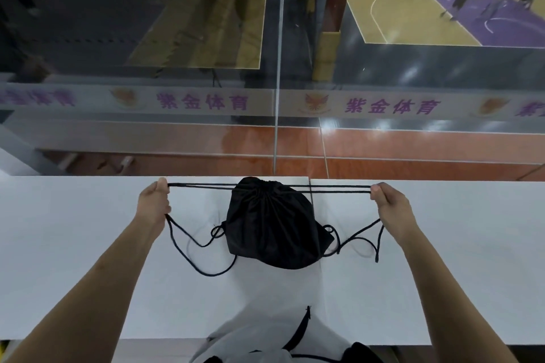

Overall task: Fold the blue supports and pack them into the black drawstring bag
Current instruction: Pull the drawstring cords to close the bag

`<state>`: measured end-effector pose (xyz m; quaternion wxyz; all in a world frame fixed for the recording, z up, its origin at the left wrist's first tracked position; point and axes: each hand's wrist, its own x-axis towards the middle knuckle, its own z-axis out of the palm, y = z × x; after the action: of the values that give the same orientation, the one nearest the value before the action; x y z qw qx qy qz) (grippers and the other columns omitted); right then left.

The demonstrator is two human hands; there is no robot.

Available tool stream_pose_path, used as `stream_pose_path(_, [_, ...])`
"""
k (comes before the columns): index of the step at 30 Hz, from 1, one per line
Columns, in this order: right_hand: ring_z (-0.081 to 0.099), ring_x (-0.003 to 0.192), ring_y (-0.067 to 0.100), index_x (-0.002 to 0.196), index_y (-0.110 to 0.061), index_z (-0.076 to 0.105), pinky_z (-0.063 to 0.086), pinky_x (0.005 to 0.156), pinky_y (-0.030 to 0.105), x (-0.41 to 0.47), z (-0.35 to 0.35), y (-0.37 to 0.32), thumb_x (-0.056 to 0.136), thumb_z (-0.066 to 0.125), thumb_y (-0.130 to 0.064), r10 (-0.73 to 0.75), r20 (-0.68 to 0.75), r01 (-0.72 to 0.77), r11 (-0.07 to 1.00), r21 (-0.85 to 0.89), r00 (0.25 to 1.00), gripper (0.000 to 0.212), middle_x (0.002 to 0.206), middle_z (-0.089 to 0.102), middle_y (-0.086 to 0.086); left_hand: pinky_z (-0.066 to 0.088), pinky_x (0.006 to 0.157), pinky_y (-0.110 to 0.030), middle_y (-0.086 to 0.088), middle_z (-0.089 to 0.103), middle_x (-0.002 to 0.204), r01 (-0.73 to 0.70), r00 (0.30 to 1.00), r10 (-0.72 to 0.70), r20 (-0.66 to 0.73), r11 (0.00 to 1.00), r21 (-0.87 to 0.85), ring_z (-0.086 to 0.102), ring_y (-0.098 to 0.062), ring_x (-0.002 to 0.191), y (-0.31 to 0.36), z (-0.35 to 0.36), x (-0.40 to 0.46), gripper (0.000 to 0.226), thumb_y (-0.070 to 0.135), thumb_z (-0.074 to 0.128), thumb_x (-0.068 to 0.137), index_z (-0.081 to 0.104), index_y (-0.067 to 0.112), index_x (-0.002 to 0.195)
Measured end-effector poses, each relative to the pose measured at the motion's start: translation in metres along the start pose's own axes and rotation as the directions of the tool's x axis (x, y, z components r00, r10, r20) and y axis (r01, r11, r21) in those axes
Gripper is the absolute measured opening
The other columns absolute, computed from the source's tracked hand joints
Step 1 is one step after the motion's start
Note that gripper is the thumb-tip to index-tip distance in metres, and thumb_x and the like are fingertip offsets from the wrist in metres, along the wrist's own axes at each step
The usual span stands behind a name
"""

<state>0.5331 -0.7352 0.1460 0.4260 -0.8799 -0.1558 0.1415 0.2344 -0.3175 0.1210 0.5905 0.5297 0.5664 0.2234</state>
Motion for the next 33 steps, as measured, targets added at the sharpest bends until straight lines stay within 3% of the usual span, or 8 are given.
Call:
stream_pose_path(2, [0.043, 0.068, 0.023, 0.079, -0.012, 0.055, 0.035, 0.062, 0.034, -0.002, 0.001, 0.004, 0.107, 0.046, -0.029, -0.006, 0.061, 0.006, 1.0, 0.0, 0.998, 0.034, 0.073, 0.053, 0.015, 0.018, 0.046, -0.026, 0.001, 0.023, 0.063, -0.016, 0.999, 0.013, 0.047, 0.997, 0.07, 0.018, -0.014, 0.05, -0.014, 0.005, -0.007, 0.03, 0.02, 0.05, 0.098, 0.049, 0.017, 0.068])
stream_pose_path(5, [0.058, 0.071, 0.02, 0.078, -0.014, 0.064, 0.042, 0.068, 0.032, -0.006, 0.011, 0.009, 0.105, 0.052, -0.03, -0.018, 0.157, 0.025, 0.999, -0.042, 0.987, 0.033, 0.076, 0.067, 0.006, 0.022, 0.046, -0.023, 0.003, 0.026, 0.059, -0.094, 0.989, 0.064, 0.134, 0.969, 0.228, 0.022, -0.015, 0.052, -0.039, 0.016, -0.014, 0.034, 0.027, 0.046, 0.105, 0.069, 0.01, 0.088])
stream_pose_path(8, [0.066, 0.093, 0.018, 0.096, -0.016, 0.075, 0.044, 0.08, 0.019, -0.003, 0.028, 0.015, 0.103, 0.059, -0.026, -0.106, 0.206, 0.138, 0.979, -0.151, 0.973, 0.02, 0.095, 0.072, -0.001, 0.04, 0.066, -0.034, 0.003, 0.043, 0.062, -0.188, 0.967, 0.101, 0.232, 0.901, 0.391, 0.039, -0.02, 0.063, -0.057, 0.028, -0.026, 0.034, 0.031, 0.047, 0.106, 0.073, 0.011, 0.094])
stream_pose_path(11, [0.063, 0.11, 0.017, 0.125, -0.014, 0.071, 0.041, 0.094, 0.02, 0.0, 0.042, 0.008, 0.101, 0.063, -0.029, -0.189, 0.242, 0.243, 0.946, -0.216, 0.952, 0.03, 0.119, 0.068, 0.001, 0.047, 0.086, -0.04, -0.009, 0.067, 0.093, -0.225, 0.956, 0.069, 0.286, 0.799, 0.558, 0.06, -0.031, 0.088, -0.066, 0.038, -0.034, 0.033, 0.034, 0.044, 0.105, 0.069, 0.013, 0.103])
stream_pose_path(16, [0.054, 0.126, 0.014, 0.134, -0.02, 0.064, 0.041, 0.11, 0.031, -0.005, 0.074, -0.033, 0.1, 0.061, -0.044, -0.325, 0.323, 0.392, 0.904, -0.17, 0.889, 0.042, 0.129, 0.062, -0.005, 0.039, 0.11, -0.038, -0.014, 0.051, 0.14, -0.345, 0.928, 0.137, 0.348, 0.674, 0.654, 0.053, -0.03, 0.126, -0.062, 0.054, -0.048, 0.041, 0.035, 0.041, 0.107, 0.056, 0.017, 0.141])
stream_pose_path(21, [0.041, 0.134, 0.009, 0.138, -0.023, 0.059, 0.03, 0.114, 0.022, -0.021, 0.11, -0.072, 0.097, 0.061, -0.054, -0.475, 0.421, 0.571, 0.81, -0.133, 0.773, 0.051, 0.137, 0.055, -0.01, 0.039, 0.11, -0.041, -0.012, 0.046, 0.146, -0.481, 0.876, 0.353, 0.328, 0.591, 0.648, 0.049, -0.032, 0.131, -0.057, 0.062, -0.071, 0.039, 0.025, 0.043, 0.107, 0.054, 0.01, 0.141])
stream_pose_path(25, [0.041, 0.131, 0.015, 0.142, -0.021, 0.054, 0.035, 0.114, 0.029, -0.036, 0.137, -0.091, 0.092, 0.063, -0.061, -0.542, 0.493, 0.685, 0.709, -0.166, 0.68, 0.065, 0.138, 0.053, -0.007, 0.044, 0.106, -0.045, -0.007, 0.047, 0.147, -0.541, 0.837, 0.411, 0.362, 0.519, 0.662, 0.047, -0.03, 0.132, -0.053, 0.064, -0.089, 0.041, 0.029, 0.043, 0.107, 0.05, 0.011, 0.143])
stream_pose_path(33, [0.045, 0.133, 0.028, 0.152, -0.017, 0.042, 0.037, 0.114, 0.039, -0.057, 0.159, -0.09, 0.092, 0.069, -0.049, -0.467, 0.53, 0.672, 0.676, -0.302, 0.708, 0.073, 0.144, 0.053, 0.003, 0.046, 0.103, -0.049, -0.007, 0.048, 0.148, -0.522, 0.847, 0.407, 0.342, 0.514, 0.681, 0.046, -0.032, 0.133, -0.06, 0.059, -0.12, 0.042, 0.029, 0.042, 0.107, 0.049, 0.01, 0.144])
